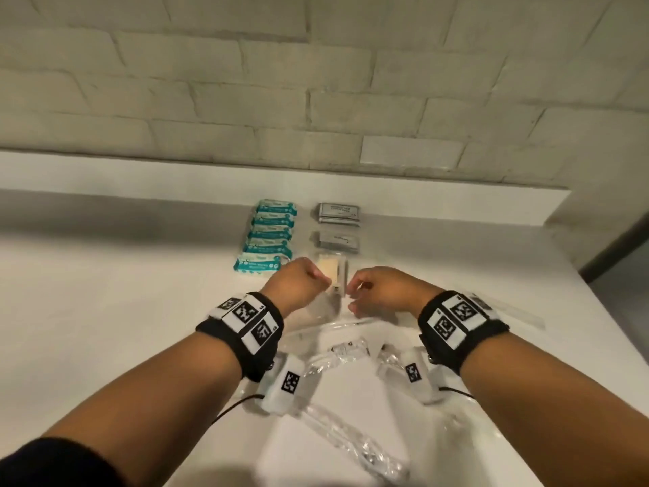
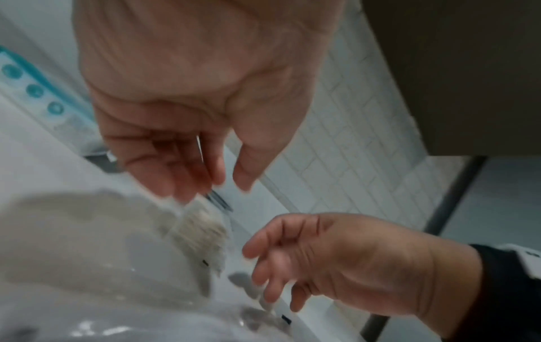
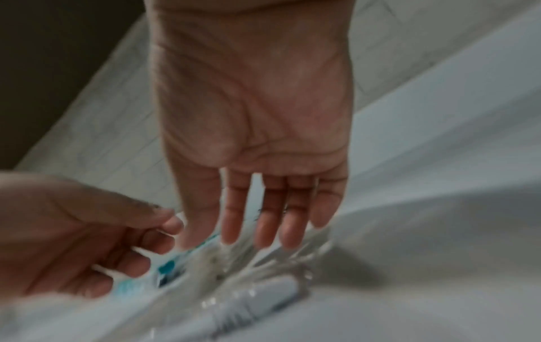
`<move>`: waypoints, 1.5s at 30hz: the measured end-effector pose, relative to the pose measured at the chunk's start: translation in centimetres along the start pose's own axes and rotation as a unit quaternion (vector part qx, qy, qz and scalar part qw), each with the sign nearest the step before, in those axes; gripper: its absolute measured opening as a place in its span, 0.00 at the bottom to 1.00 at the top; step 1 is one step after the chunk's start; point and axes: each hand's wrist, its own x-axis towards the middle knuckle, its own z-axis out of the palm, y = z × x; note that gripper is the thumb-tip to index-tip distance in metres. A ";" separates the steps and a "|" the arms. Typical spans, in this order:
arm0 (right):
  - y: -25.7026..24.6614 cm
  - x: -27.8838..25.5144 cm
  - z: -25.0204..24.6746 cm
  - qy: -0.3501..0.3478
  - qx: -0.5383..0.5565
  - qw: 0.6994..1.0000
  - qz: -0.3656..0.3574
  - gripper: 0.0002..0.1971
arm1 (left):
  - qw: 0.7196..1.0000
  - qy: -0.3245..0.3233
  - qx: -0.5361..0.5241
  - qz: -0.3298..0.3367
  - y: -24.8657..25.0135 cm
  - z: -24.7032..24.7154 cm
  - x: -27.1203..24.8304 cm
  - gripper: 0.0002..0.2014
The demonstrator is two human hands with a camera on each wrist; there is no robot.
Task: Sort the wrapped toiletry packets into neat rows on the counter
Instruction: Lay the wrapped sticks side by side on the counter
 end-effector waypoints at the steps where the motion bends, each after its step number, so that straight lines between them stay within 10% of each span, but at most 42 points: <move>1: 0.4 -0.9 0.4 -0.023 -0.099 0.995 -0.016 0.17 | 0.997 -0.042 0.061 0.019 0.3 0.0 -1.1 0.08; 8: 1.3 -3.7 2.9 -0.008 -0.373 0.926 -0.058 0.08 | 0.976 -0.058 0.184 0.102 -0.3 0.2 -6.0 0.06; 12: 3.1 -5.7 2.3 -0.015 -0.382 0.923 -0.031 0.10 | 0.942 -0.129 0.294 0.097 -1.2 1.4 -8.5 0.17; 17: 5.2 -8.6 -0.8 0.042 -0.274 0.961 -0.002 0.10 | 0.912 -0.054 0.397 0.089 -1.4 3.9 -10.7 0.16; 23: 8.5 -12.4 0.7 -0.028 -0.355 0.934 0.022 0.17 | 0.948 -0.041 0.307 0.074 0.6 3.9 -13.3 0.03; 29: 9.6 -13.7 -2.4 0.025 -0.180 0.981 -0.075 0.15 | 0.904 -0.207 0.371 0.052 1.7 6.3 -16.5 0.19; 37: 13.4 -16.0 -7.6 0.153 0.088 0.978 -0.112 0.08 | 0.873 -0.173 0.453 0.056 4.4 9.5 -17.2 0.15; 45: 18.6 -19.4 -8.4 0.126 0.047 0.990 -0.036 0.04 | 0.928 -0.071 0.347 0.117 9.8 12.4 -16.5 0.17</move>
